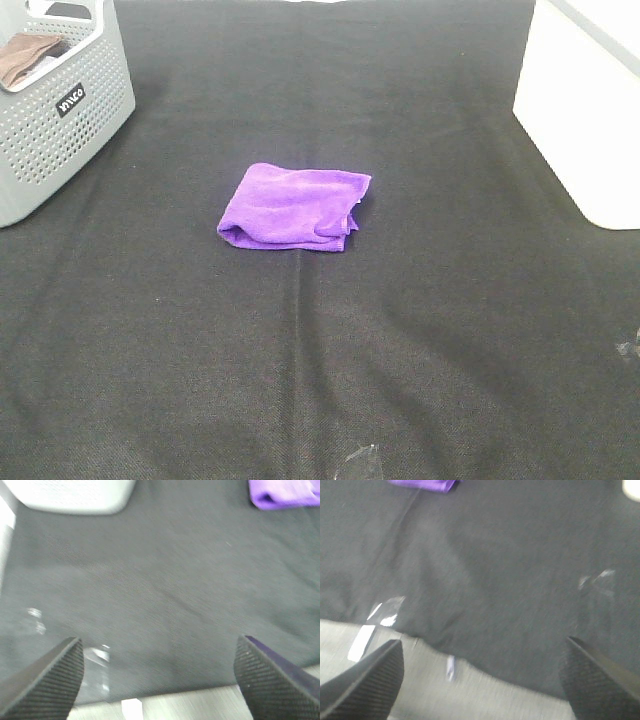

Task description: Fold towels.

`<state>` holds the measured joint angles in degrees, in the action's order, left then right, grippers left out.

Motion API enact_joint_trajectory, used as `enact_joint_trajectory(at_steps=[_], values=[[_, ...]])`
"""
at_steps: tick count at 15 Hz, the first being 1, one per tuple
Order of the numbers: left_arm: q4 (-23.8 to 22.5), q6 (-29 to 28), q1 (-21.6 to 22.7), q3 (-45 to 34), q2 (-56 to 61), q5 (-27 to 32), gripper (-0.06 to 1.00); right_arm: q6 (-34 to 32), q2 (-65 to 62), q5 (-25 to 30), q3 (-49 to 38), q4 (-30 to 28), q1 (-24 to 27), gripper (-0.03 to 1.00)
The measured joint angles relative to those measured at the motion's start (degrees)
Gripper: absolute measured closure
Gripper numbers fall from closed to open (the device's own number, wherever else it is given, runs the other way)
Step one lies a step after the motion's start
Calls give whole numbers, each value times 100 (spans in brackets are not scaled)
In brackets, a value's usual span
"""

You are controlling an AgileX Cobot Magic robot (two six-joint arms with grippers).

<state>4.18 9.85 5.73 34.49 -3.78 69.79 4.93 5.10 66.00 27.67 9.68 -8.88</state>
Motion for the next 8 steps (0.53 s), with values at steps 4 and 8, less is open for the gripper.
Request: enact_joint_trajectory(at_steps=[4,8], values=[[-57,-539,0,-183,413,23,18,-109,-533,-109,-69,-160,0,17],[-11,-699,0,-309,413,-384,18,-155,-533,-281,-166,-550,0,17]])
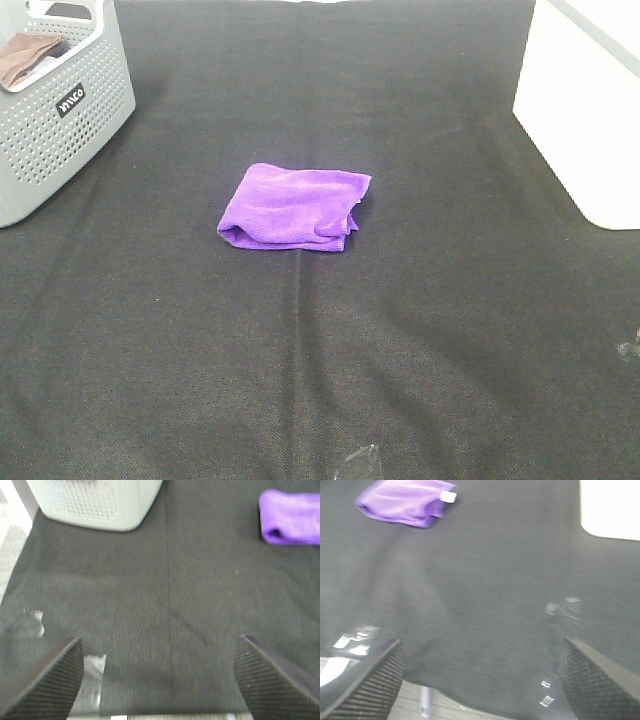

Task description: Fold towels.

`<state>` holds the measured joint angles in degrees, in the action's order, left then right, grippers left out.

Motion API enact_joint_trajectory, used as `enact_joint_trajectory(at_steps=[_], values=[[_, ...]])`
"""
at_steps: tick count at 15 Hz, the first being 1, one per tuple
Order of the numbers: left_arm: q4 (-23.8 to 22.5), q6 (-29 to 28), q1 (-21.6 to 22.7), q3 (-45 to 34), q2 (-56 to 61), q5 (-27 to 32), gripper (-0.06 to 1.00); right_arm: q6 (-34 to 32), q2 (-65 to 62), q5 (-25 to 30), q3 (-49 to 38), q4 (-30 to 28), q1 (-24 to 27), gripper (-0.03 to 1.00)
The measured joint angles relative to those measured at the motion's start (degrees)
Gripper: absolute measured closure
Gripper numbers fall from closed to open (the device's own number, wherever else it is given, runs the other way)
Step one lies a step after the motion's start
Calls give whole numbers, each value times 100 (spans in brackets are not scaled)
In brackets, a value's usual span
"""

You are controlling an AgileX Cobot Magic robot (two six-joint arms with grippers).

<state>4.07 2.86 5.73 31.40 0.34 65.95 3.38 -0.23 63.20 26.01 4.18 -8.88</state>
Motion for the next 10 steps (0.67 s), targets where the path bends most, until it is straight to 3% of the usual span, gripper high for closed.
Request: enact_joint_trajectory(at_steps=[6,10], values=[[149,-11,0,-172,0,-361,18,-17,0,6,0,-57,0,17],[149,-11,-309,-172,0,-390,18,-17,0,6,0,-57,0,17]])
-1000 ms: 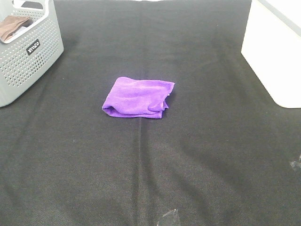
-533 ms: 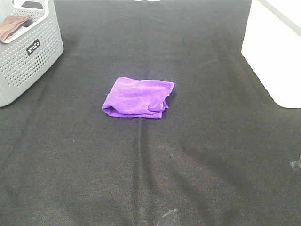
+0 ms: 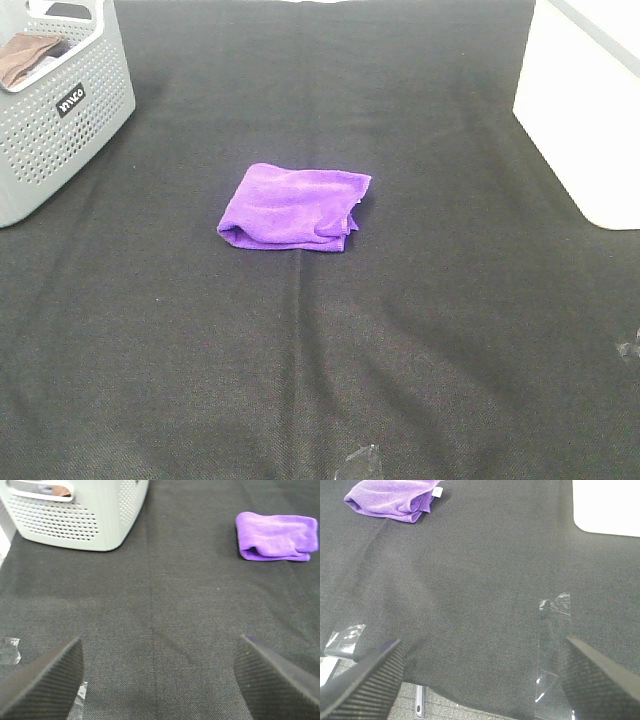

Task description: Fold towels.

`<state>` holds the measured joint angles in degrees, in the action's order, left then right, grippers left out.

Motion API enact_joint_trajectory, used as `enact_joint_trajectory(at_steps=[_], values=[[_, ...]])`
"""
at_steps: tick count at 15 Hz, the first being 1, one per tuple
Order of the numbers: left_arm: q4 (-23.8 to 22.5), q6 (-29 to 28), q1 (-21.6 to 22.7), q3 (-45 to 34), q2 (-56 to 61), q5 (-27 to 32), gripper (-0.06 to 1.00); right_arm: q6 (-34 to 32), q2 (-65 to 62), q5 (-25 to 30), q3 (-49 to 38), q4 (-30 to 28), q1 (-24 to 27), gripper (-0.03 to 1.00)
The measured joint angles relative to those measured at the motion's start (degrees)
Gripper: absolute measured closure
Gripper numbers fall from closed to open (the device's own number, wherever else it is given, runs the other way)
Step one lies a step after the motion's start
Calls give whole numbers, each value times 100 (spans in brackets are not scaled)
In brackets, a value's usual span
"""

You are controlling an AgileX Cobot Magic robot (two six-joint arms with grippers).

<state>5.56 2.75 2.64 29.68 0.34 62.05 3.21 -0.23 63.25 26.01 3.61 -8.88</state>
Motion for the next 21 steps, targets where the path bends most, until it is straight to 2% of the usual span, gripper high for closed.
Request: enact_joint_trajectory(at_steps=[5,8,21], values=[[23,-46,-23,0,0,0,18,0,0,0,0,0,6,17],[183,-40,-23,0,0,0,18,-6,0,0,0,0,298,17],[275,-23,-23,0,0,-6,18,-6,0,0,0,23,309,17]])
